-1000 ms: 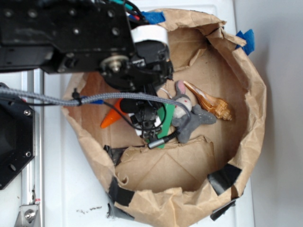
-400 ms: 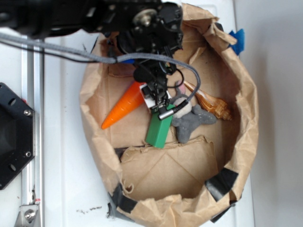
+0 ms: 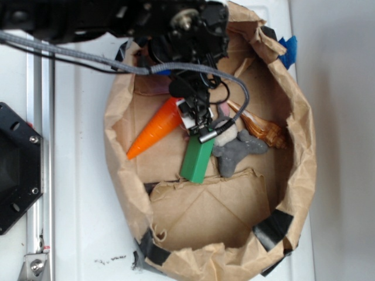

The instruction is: Grab the carrot.

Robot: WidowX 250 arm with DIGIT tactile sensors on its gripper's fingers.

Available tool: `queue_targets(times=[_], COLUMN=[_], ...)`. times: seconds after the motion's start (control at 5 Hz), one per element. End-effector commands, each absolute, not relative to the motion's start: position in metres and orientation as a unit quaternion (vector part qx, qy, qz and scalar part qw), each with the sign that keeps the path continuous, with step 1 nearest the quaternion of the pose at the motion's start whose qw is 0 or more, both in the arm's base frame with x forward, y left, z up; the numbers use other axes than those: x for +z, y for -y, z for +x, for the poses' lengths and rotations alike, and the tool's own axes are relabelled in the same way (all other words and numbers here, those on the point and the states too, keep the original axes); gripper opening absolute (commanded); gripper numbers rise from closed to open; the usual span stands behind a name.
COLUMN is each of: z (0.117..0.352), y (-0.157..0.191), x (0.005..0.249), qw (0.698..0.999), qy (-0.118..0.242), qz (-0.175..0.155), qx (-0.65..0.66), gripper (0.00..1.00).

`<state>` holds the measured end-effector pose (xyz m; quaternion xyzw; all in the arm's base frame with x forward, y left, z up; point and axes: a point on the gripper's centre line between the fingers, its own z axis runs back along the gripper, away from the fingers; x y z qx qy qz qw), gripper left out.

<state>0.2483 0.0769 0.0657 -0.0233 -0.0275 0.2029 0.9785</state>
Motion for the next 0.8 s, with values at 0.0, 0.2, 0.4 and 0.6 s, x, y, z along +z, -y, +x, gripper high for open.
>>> queue_targets(times=[0.0, 0.2, 0.4, 0.6], z=[0.2728, 0.2757, 0.2766, 0.2769], y=[-0.0529, -0.0488, -0.0497, -0.0500], x=[0.0424, 0.0442, 0.0469, 0.0478], qw=[0.986, 0.989, 0.988, 0.988], qy=[0.018, 0.023, 0.030, 0.030], qz=[-0.008, -0.009, -0.019, -0.019], qx=[0.163, 0.148, 0.153, 0.150], gripper=[1.00, 1.00, 0.23, 0.00])
